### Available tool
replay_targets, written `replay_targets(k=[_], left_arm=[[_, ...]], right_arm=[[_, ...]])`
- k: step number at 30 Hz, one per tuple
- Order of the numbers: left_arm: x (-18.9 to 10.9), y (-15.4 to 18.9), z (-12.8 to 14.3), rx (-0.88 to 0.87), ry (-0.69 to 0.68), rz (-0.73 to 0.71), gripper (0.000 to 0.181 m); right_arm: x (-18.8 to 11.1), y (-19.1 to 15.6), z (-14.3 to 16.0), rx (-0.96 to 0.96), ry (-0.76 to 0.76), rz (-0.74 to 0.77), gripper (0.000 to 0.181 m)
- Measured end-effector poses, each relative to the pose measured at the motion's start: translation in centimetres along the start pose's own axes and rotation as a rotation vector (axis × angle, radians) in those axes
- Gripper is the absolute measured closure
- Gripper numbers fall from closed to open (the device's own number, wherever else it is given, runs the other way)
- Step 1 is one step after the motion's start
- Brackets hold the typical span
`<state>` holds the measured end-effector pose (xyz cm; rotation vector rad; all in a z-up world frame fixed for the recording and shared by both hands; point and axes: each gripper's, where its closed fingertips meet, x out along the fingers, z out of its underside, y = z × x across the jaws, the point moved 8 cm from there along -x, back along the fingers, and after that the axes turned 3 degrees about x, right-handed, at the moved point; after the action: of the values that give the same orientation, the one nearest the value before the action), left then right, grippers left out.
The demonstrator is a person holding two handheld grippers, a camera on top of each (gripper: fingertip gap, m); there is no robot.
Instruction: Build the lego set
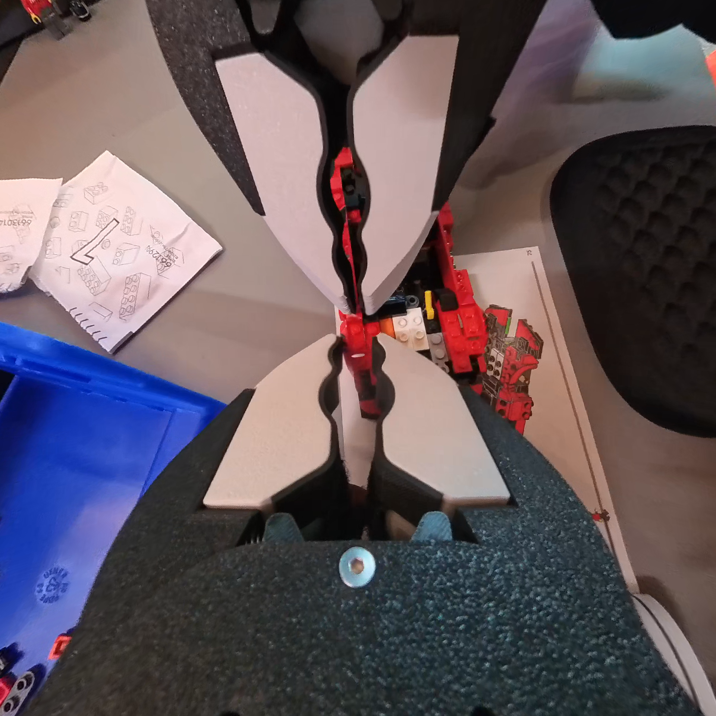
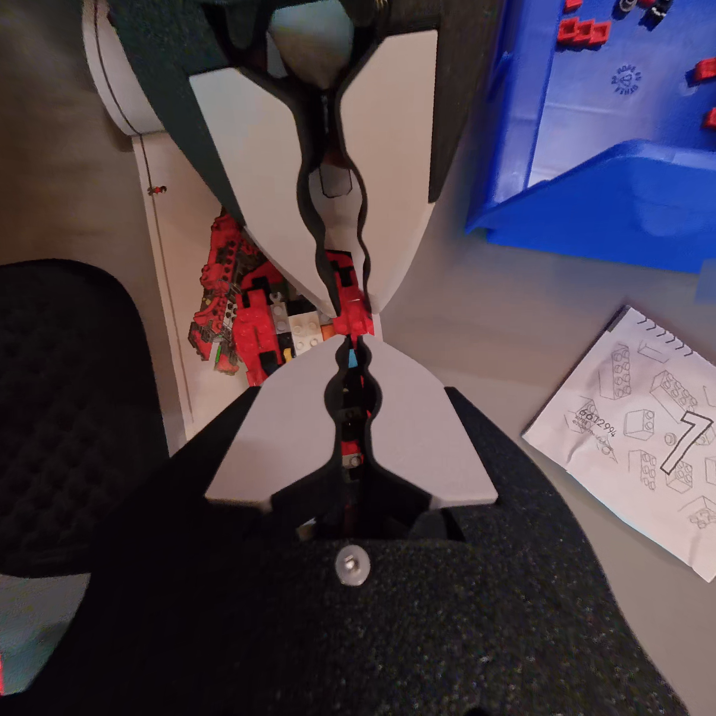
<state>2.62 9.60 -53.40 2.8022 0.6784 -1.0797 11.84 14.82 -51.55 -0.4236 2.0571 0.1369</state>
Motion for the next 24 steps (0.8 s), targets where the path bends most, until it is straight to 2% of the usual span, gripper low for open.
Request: replay_targets(k=[14,24], left_arm=[[0.07,-0.16,0.39,-0.015,0.024,0.001,0.172],[0.05,-0.02,0.38,0.009,0.023,-0.010,0.172]], right_arm=[[0.48,-0.38,-0.82,0.027,-0.103,0.055,0.180],[0.52,-0.31,-0.84,0.100,-0.108,0.040,0.181]])
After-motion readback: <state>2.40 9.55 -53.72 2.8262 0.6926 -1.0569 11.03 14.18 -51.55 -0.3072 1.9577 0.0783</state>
